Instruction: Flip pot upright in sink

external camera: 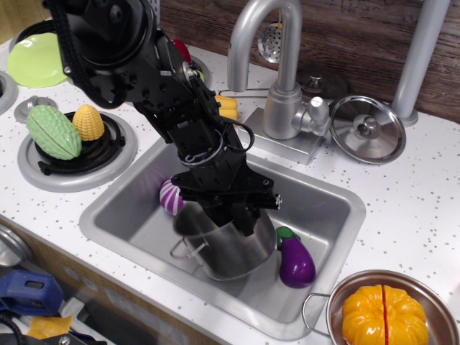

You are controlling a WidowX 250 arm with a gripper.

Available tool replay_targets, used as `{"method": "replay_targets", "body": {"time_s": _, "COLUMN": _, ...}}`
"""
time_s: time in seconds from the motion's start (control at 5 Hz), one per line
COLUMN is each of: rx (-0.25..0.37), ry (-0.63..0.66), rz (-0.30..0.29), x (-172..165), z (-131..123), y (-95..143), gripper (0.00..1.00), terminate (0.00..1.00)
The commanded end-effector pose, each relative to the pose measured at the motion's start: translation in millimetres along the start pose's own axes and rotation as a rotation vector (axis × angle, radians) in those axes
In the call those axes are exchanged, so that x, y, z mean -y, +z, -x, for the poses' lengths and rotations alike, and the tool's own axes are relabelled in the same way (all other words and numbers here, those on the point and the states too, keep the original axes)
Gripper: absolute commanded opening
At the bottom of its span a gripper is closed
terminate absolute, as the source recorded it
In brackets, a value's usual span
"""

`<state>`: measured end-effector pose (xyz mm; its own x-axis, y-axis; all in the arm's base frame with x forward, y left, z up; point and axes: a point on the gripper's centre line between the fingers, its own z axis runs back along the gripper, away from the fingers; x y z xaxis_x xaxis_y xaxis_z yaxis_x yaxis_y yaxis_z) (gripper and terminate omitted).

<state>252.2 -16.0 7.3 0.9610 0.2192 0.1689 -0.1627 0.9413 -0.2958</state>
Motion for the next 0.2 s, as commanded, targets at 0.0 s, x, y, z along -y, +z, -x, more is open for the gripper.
{"method": "replay_targets", "body": {"time_s": 0.0, "rx": 0.043, "ry": -0.029, "rz": 0.006, "x": 3.9, "z": -7.3, "y": 9.2, "gripper": 1.0, "terminate": 1.0}}
